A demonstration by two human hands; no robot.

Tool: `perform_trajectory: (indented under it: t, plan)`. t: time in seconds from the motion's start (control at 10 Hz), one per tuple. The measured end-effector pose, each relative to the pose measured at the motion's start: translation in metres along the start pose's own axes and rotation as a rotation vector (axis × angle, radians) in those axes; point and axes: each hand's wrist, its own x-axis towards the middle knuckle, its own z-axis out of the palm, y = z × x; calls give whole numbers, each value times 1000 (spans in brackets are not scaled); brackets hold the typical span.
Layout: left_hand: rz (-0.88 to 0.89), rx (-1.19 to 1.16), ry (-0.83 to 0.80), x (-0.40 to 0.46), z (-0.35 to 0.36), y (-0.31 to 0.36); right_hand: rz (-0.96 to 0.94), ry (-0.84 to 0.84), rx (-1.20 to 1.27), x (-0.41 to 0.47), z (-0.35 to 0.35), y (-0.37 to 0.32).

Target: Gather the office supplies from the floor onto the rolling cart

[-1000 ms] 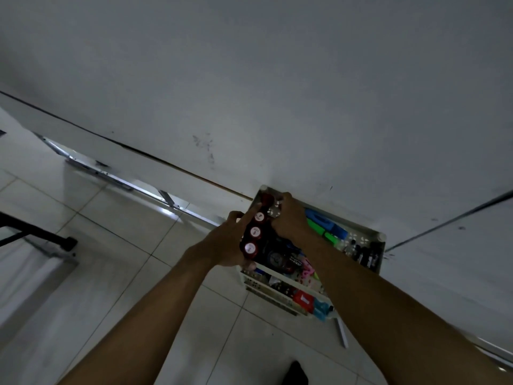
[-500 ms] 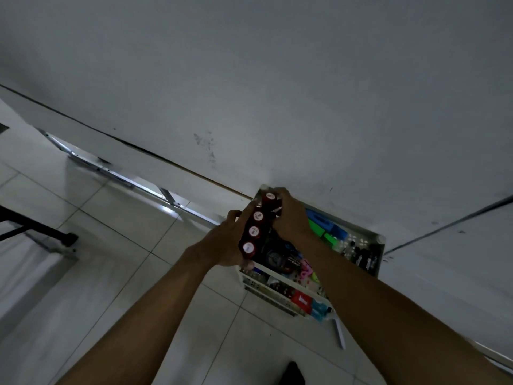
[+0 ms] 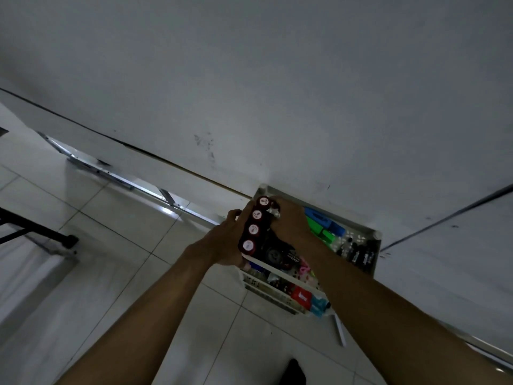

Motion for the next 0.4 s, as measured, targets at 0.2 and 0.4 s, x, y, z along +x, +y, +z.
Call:
perform_trajectory:
  t: [0.2,0.4]
  plan:
    - [50,7,40,-19,-13,20,-68,61,-16,-35,-19,5]
    - [144,-55,105,-56,-24,40,-82,140,-128,-97,-43,6]
